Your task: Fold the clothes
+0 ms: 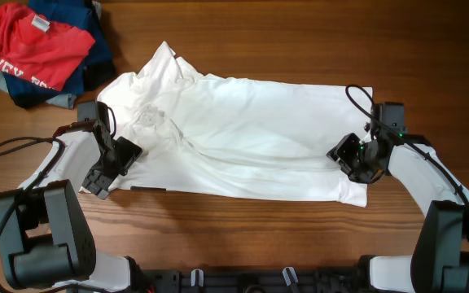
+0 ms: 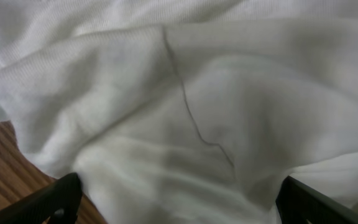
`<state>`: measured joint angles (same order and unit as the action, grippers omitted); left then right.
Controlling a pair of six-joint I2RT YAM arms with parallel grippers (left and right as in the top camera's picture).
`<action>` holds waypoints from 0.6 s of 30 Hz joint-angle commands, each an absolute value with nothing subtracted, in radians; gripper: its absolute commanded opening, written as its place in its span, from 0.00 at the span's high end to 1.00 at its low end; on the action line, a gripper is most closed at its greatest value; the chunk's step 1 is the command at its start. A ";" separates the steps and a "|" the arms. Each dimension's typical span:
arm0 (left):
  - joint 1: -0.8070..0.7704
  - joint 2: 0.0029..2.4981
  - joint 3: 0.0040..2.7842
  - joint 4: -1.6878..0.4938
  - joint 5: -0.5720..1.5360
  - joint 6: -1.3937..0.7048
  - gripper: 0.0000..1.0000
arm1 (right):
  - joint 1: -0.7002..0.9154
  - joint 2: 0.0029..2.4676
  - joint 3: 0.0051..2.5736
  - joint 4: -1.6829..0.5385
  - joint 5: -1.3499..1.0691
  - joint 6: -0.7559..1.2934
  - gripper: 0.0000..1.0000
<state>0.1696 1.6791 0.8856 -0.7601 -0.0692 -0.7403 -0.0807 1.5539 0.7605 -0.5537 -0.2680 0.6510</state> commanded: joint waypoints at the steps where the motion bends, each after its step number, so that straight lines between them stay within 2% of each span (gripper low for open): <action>1: 0.183 1.696 0.868 -0.733 -0.125 -0.737 0.00 | -0.077 1.569 0.760 -0.472 -0.235 0.658 0.48; 4: 0.183 1.696 0.868 -0.696 -0.126 -0.736 0.00 | -0.077 1.569 0.761 -0.389 -0.217 0.657 0.36; 6: 0.183 1.696 0.868 -0.654 -0.125 -0.702 0.00 | -0.080 1.569 0.773 -0.374 -0.189 0.657 0.33; 10: 0.183 1.693 0.873 -0.616 -0.120 -0.669 0.00 | -0.118 1.569 0.868 -0.463 -0.183 0.648 0.34; 11: 0.183 1.687 0.880 -0.621 -0.118 -0.660 0.00 | -0.130 1.566 0.907 -0.510 -0.183 0.638 0.40; 13: 0.183 1.668 0.894 -0.638 -0.113 -0.657 0.00 | -0.149 1.553 0.993 -0.615 -0.181 0.612 0.44; 18: 0.173 1.511 0.950 -0.701 -0.051 -0.590 0.02 | -0.147 1.458 1.193 -0.841 -0.253 0.460 0.46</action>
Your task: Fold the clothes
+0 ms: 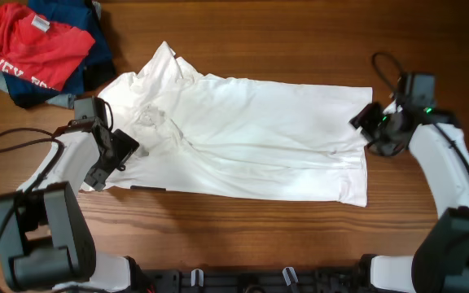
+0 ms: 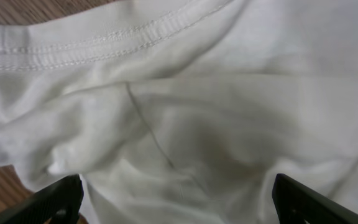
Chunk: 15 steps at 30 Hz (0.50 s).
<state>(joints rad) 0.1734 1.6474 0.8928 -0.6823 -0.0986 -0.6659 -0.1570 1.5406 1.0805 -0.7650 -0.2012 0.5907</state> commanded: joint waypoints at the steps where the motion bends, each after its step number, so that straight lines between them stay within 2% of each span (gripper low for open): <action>1: 0.166 1.472 0.953 -0.705 -0.028 -0.574 0.02 | -0.142 1.444 1.202 -0.859 -0.280 0.427 0.47; 6: 0.084 1.317 0.953 -0.770 0.056 -0.567 0.08 | -0.072 1.423 1.151 -1.038 -0.315 0.397 0.68; 10: -0.023 1.345 0.953 -0.780 0.106 -0.553 0.12 | 0.012 1.439 1.004 -0.982 -0.315 0.440 0.83; 12: -0.069 1.387 0.953 -0.780 0.125 -0.543 0.16 | 0.041 1.450 0.924 -0.920 -0.315 0.504 0.87; 13: -0.089 1.417 0.953 -0.780 0.150 -0.524 0.19 | 0.050 1.456 0.879 -0.889 -0.314 0.543 0.91; 15: -0.112 1.464 0.953 -0.783 0.184 -0.519 0.35 | 0.052 1.464 0.827 -0.857 -0.311 0.577 0.96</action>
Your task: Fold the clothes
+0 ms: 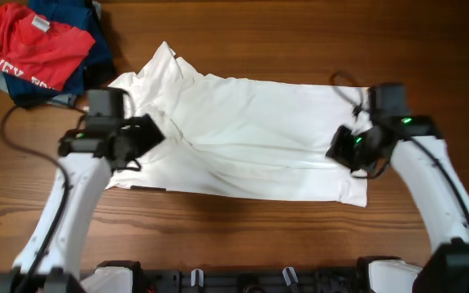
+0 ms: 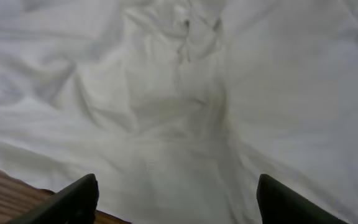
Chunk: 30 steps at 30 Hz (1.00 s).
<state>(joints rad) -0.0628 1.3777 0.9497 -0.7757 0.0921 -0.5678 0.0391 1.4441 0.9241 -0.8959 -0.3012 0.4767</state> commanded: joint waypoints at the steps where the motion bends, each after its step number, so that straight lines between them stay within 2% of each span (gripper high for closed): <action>1: -0.122 1.491 0.953 -0.782 0.205 -0.509 0.44 | 0.052 1.467 0.801 -0.839 -0.311 0.594 0.96; 2: -0.133 1.526 0.953 -0.778 0.226 -0.496 0.51 | 0.052 1.471 0.776 -0.817 -0.311 0.609 0.96; 4: -0.142 1.590 0.953 -0.766 0.228 -0.484 0.78 | 0.052 1.481 0.733 -0.770 -0.306 0.611 0.96; 5: -0.142 1.609 0.953 -0.762 0.228 -0.481 0.86 | 0.052 1.485 0.723 -0.760 -0.302 0.615 0.96; 7: -0.142 1.659 0.953 -0.750 0.227 -0.478 0.94 | 0.052 1.493 0.708 -0.761 -0.264 0.659 0.96; 17: -0.105 1.797 0.953 -0.732 0.163 -0.479 0.96 | 0.051 1.500 0.691 -0.777 -0.188 0.781 0.93; 20: -0.073 1.813 0.953 -0.753 0.150 -0.479 0.94 | 0.051 1.500 0.691 -0.808 -0.147 0.838 0.93; 24: -0.018 1.815 0.953 -0.783 0.087 -0.479 0.90 | 0.051 1.500 0.674 -0.798 -0.121 0.838 0.92; 30: 0.068 1.815 0.953 -0.796 0.084 -0.478 0.91 | 0.006 1.500 0.626 -0.747 -0.121 0.838 0.87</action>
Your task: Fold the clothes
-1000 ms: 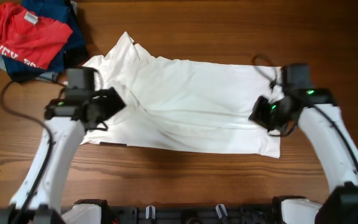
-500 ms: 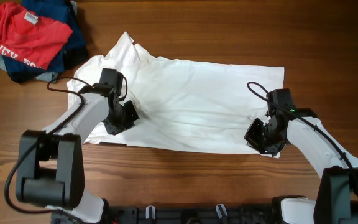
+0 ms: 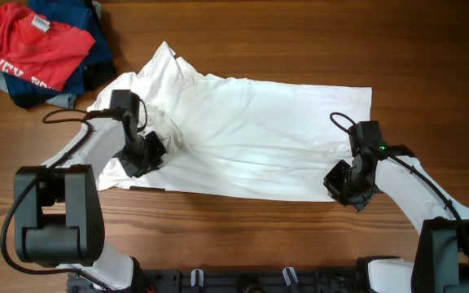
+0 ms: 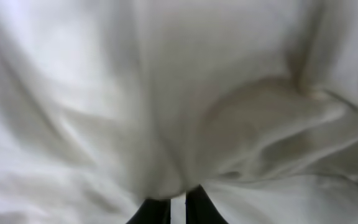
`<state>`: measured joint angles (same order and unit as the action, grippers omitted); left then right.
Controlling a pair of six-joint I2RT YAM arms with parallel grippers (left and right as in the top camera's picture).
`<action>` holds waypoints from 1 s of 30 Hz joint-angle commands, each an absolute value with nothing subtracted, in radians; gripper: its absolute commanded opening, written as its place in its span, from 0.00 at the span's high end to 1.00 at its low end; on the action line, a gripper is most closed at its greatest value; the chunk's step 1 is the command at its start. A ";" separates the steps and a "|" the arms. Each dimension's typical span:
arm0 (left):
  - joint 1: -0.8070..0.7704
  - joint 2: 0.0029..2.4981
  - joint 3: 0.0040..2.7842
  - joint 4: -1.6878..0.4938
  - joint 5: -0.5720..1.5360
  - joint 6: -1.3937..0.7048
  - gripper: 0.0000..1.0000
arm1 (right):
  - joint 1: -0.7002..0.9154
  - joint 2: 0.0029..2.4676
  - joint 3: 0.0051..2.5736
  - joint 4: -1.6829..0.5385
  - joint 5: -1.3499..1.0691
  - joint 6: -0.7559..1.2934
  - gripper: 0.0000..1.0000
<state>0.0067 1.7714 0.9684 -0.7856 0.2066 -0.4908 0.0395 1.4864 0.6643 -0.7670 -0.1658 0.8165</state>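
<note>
A white shirt [image 3: 251,134] lies spread across the wooden table, collar and sleeves bunched at its left end. My left gripper [image 3: 146,151] sits on the shirt's left part near the lower sleeve. In the left wrist view its dark fingers [image 4: 157,211] stand almost together with a thin strip of white cloth between them and bunched fabric just ahead, so it is shut on the shirt [image 4: 166,93]. My right gripper [image 3: 346,184] rests at the shirt's lower right hem corner, covering it; how its jaws stand is hidden from above.
A pile of clothes, red shirt [image 3: 31,45] on top of dark blue ones, lies at the far left corner. Bare wooden table [image 3: 243,236] runs along the front edge. Cables trail from both arms.
My left gripper was open over the shirt's left middle; now it is lower on the cloth and shut on a fold. My right gripper moved from the right hem's middle to the lower right corner.
At first both grippers sat at the shirt's lower edges, the left one open over the sleeve. Then the right gripper stood off the upper right hem. Then both hovered over the shirt's ends. Now the left pinches cloth and the right is at the lower right corner.
</note>
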 commanded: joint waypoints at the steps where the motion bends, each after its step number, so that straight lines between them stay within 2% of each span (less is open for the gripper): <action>1: 0.081 1.815 0.952 -0.802 0.082 -0.477 0.91 | -0.015 1.500 0.625 -0.748 -0.119 0.837 0.87; 10: 0.172 1.815 0.920 -0.825 0.076 -0.485 0.91 | -0.132 1.500 0.625 -0.752 -0.122 0.811 0.89; 13: 0.213 1.815 0.908 -0.878 0.077 -0.527 0.96 | -0.165 1.500 0.625 -0.751 -0.125 0.802 0.89; 18: 0.273 1.815 0.907 -0.979 0.077 -0.530 0.96 | -0.228 1.500 0.625 -0.744 -0.179 0.758 0.88; 30: 0.306 1.809 0.892 -1.046 0.097 -0.523 0.96 | -0.404 1.500 0.645 -0.737 -0.172 0.681 0.93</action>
<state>0.2924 1.7878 0.9302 -1.0370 0.1585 -0.5137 -0.3489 1.4857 0.6441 -0.7471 -0.2695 0.7277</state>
